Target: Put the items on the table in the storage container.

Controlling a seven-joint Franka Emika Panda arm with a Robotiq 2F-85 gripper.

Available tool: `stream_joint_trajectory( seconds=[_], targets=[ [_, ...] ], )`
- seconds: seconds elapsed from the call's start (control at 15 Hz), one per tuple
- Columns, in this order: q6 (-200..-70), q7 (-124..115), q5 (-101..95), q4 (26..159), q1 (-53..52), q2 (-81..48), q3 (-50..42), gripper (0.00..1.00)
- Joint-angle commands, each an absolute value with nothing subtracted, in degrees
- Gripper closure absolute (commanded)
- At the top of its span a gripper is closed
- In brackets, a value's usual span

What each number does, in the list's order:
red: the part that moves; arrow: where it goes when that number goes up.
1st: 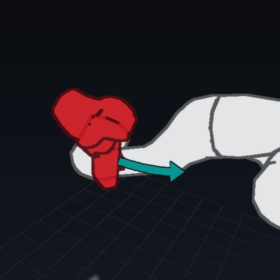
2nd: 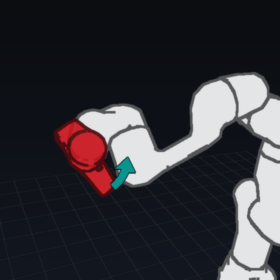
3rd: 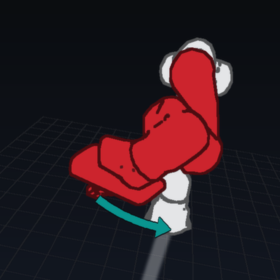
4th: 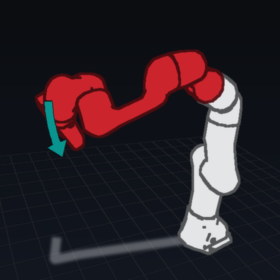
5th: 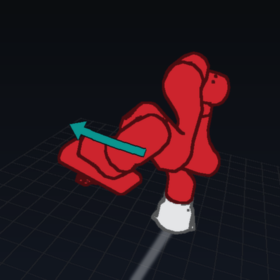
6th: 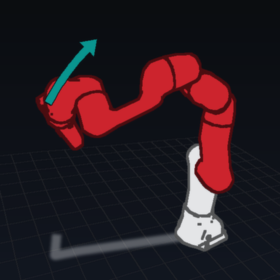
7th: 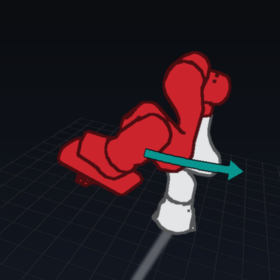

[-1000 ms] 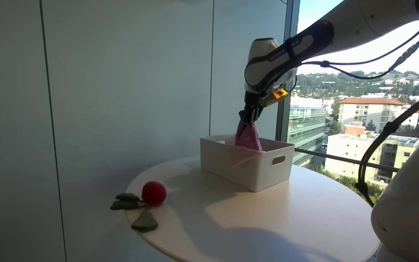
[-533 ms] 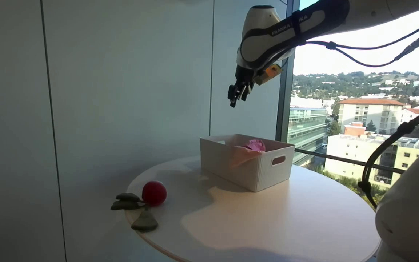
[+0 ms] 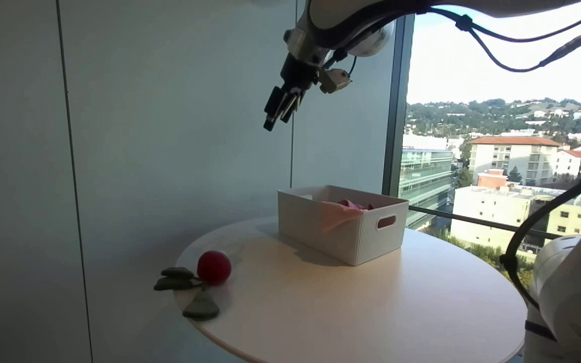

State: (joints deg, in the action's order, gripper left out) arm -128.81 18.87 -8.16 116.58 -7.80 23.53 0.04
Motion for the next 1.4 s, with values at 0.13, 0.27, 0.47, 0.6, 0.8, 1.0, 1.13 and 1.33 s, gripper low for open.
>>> stream_joint_trajectory(
  seconds=[0.13,0.27,0.47,0.6,0.8,1.0,1.13,1.33],
  targets=[
    [-124.6,30.3,-1.3,110.5,-11.2,9.8,0.1,0.0],
    [-122.4,32.0,-1.8,108.7,-10.8,5.9,1.5,0.0],
    [-120.5,35.0,-1.9,106.3,-10.1,0.4,2.8,0.0],
    [-119.6,36.6,-1.7,104.5,-9.7,-2.6,3.6,0.0],
    [-118.5,39.2,-1.6,102.7,-9.3,-6.8,5.1,0.0],
    [-116.4,41.7,-0.2,100.6,-9.0,-10.8,6.9,0.0],
    [-114.8,43.1,1.0,98.7,-8.8,-13.6,8.1,0.0],
    [-112.4,45.4,1.5,95.6,-8.3,-17.7,9.3,0.0]
  ],
)
